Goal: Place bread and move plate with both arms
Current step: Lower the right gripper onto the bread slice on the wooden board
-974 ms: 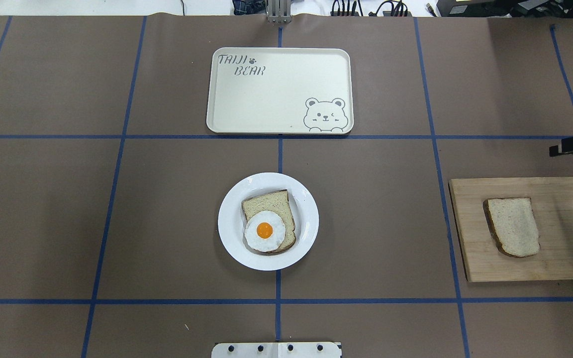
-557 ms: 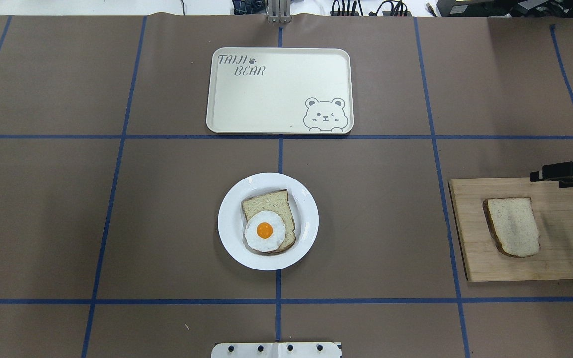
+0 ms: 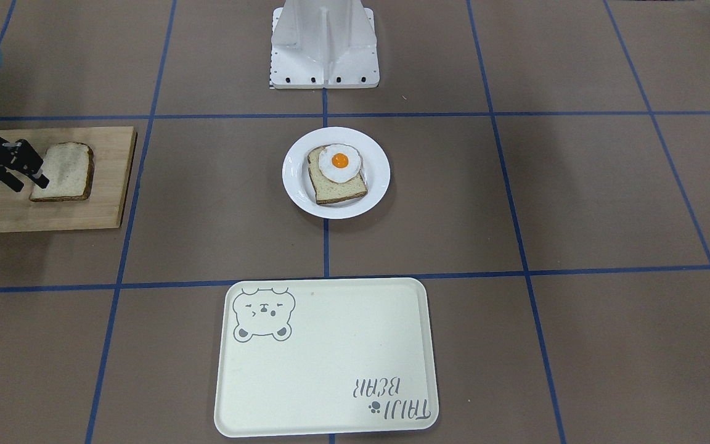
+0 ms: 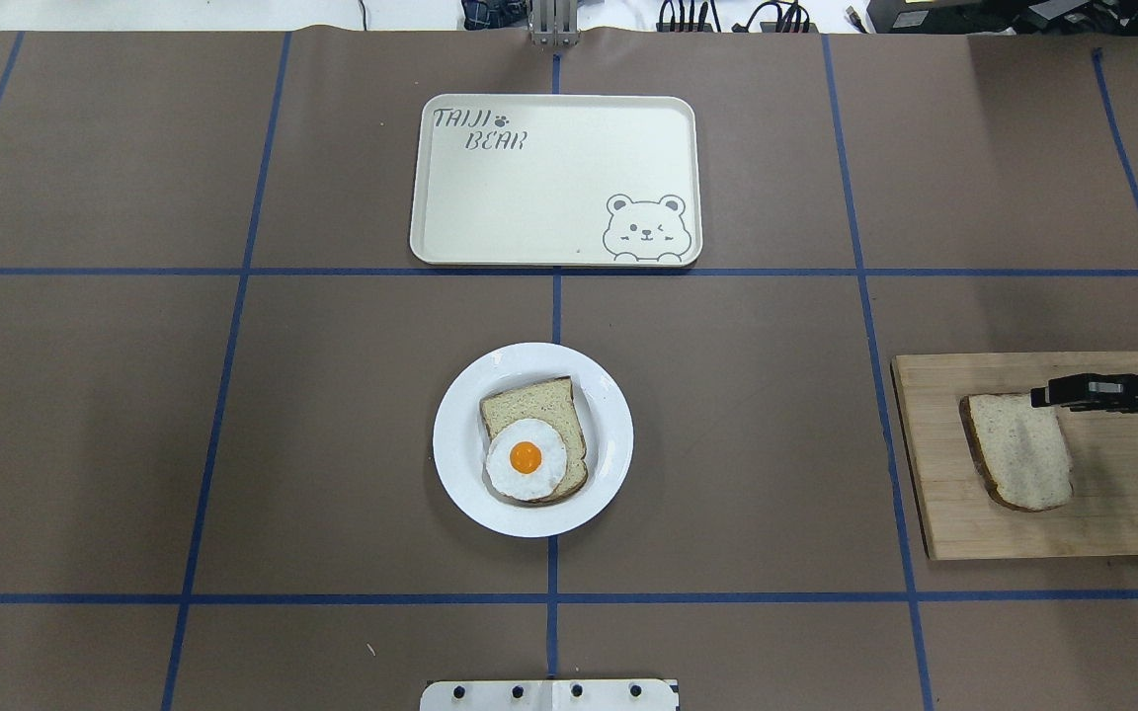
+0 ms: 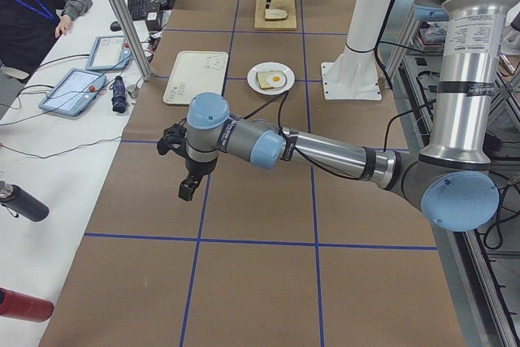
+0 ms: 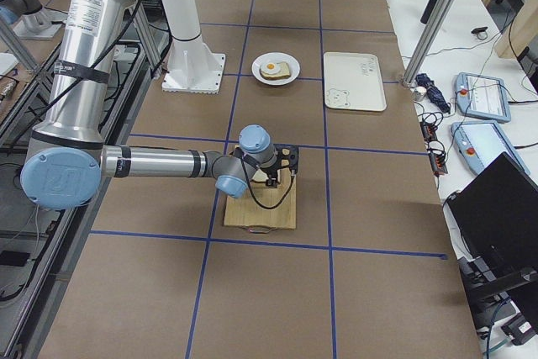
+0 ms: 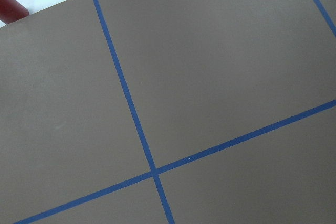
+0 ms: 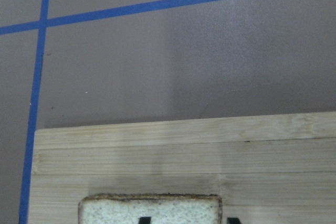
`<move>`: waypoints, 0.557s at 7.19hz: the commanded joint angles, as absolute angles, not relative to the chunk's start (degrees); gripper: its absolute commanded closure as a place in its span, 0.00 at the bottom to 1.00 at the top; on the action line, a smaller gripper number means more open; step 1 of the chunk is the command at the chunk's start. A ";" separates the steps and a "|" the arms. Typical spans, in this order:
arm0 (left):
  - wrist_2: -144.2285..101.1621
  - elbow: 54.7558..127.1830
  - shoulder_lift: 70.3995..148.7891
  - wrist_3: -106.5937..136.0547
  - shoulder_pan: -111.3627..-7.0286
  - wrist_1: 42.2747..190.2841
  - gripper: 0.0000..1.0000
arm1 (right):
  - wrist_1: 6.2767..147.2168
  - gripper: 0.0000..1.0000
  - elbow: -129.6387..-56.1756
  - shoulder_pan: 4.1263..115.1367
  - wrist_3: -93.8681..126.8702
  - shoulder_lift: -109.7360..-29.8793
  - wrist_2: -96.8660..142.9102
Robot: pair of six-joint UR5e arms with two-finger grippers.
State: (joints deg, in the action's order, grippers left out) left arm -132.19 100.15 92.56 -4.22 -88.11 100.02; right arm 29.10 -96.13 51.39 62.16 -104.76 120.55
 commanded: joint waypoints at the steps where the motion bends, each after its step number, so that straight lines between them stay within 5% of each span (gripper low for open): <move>1: -132.19 100.37 90.80 -4.22 -88.07 102.20 0.01 | 29.09 0.55 -95.89 50.28 61.70 -105.38 119.71; 4: -132.19 100.28 90.18 -4.22 -88.07 102.57 0.01 | 29.53 0.55 -95.80 48.34 61.70 -105.29 117.69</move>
